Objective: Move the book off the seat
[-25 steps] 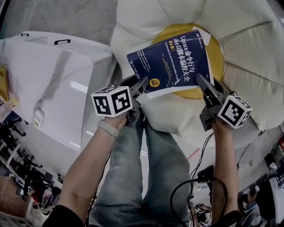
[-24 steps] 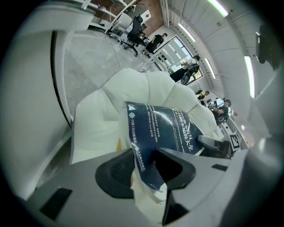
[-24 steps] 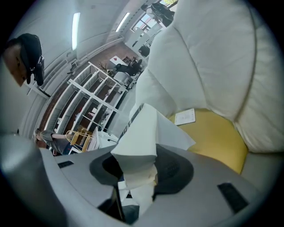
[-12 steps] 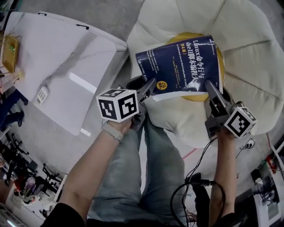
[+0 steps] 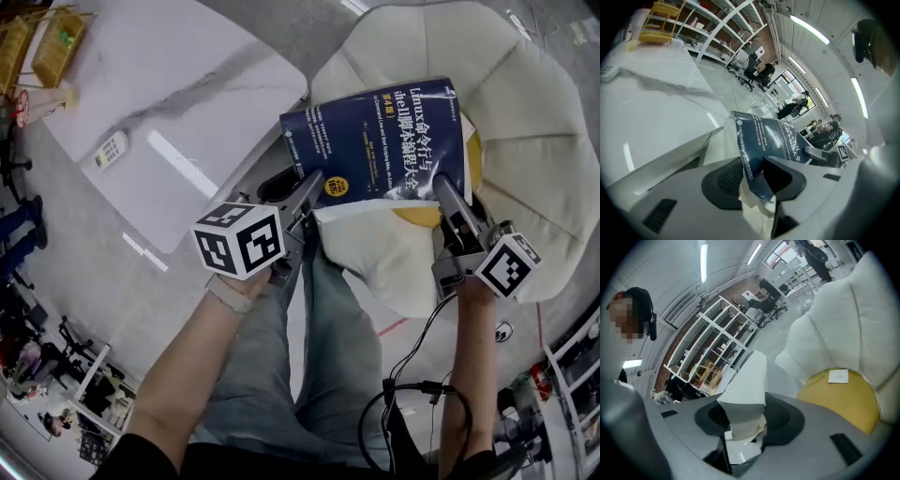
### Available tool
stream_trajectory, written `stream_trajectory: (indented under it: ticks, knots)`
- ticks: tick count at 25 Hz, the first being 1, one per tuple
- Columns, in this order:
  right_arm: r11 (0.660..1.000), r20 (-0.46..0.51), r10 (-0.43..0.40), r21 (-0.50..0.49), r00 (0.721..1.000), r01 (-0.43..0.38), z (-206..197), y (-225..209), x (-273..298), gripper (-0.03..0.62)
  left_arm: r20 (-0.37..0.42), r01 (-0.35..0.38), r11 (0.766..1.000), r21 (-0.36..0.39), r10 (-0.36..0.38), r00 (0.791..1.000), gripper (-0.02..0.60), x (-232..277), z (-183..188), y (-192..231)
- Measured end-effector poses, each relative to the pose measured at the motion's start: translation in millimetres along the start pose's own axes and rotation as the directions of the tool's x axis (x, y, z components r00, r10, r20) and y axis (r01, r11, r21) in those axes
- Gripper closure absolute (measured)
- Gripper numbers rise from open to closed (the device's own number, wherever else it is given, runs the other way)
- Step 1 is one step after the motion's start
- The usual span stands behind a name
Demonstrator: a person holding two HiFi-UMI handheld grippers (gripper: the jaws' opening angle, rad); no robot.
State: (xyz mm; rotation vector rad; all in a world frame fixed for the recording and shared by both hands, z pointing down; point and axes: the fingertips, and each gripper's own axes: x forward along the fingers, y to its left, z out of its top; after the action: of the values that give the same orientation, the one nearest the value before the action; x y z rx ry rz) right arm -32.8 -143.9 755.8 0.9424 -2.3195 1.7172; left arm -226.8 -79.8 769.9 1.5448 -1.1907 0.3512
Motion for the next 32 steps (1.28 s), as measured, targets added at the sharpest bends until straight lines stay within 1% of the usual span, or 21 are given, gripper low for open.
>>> stream_trajectory:
  ticks: [2,4,7,10,12,13,16,17,19,22,24,27,30,32]
  knots:
    - [1.000,-0.014,0.008,-0.014,1.000,-0.009,0,2,-2,0.416,0.026,-0.018,1.000,-0.009,0.018,1.000,0.443,-7,-3,-3]
    - [0.998,-0.024,0.042,-0.037,0.999,-0.043,5,12,-2,0.416,0.058,-0.035,0.999,-0.016,0.036,0.998,0.445,-17,-1,-7]
    - [0.997,-0.047,0.046,-0.055,0.998,-0.049,10,22,-8,0.416,0.093,-0.056,0.998,-0.040,0.060,0.994,0.445,-30,-2,-15]
    - [0.996,-0.073,0.060,-0.060,0.996,-0.064,14,15,-8,0.416,0.113,-0.073,0.995,-0.070,0.081,0.990,0.445,-26,-7,-19]
    - [0.995,-0.075,0.077,-0.055,0.994,-0.082,13,8,-3,0.416,0.118,-0.076,0.995,-0.069,0.084,0.989,0.445,-19,-8,-17]
    - [0.996,-0.062,0.073,-0.049,0.995,-0.076,12,6,-3,0.415,0.111,-0.063,0.996,-0.057,0.069,0.991,0.446,-15,-7,-15]
    - [0.999,0.019,-0.003,-0.032,1.000,0.003,4,2,-7,0.414,0.058,0.018,1.000,0.008,-0.019,0.998,0.446,-2,0,-6]
    - [0.999,0.029,-0.017,-0.032,0.999,0.018,2,2,-5,0.414,0.050,0.031,0.999,0.015,-0.032,0.998,0.446,-1,1,-1]
    - [0.998,0.029,-0.039,-0.042,0.999,0.040,1,3,0,0.414,0.050,0.053,0.999,0.008,-0.054,0.997,0.446,2,1,5]
    - [0.992,0.008,-0.113,-0.052,0.994,0.114,1,1,-7,0.414,0.054,0.098,0.995,-0.028,-0.097,0.994,0.448,8,-2,4]
    - [0.990,-0.005,-0.134,-0.041,0.991,0.134,0,3,-6,0.414,0.053,0.105,0.994,-0.042,-0.103,0.993,0.449,6,-2,6]
    - [0.990,-0.012,-0.141,-0.031,0.990,0.141,0,7,-4,0.414,0.057,0.114,0.992,-0.053,-0.111,0.992,0.450,3,1,7]
    - [0.996,-0.013,-0.082,-0.037,0.997,0.082,0,10,1,0.414,0.074,0.105,0.993,-0.058,-0.101,0.992,0.451,2,2,6]
    - [0.997,-0.013,-0.068,-0.026,0.998,0.068,0,8,2,0.413,0.085,0.094,0.994,-0.058,-0.089,0.992,0.452,0,3,4]
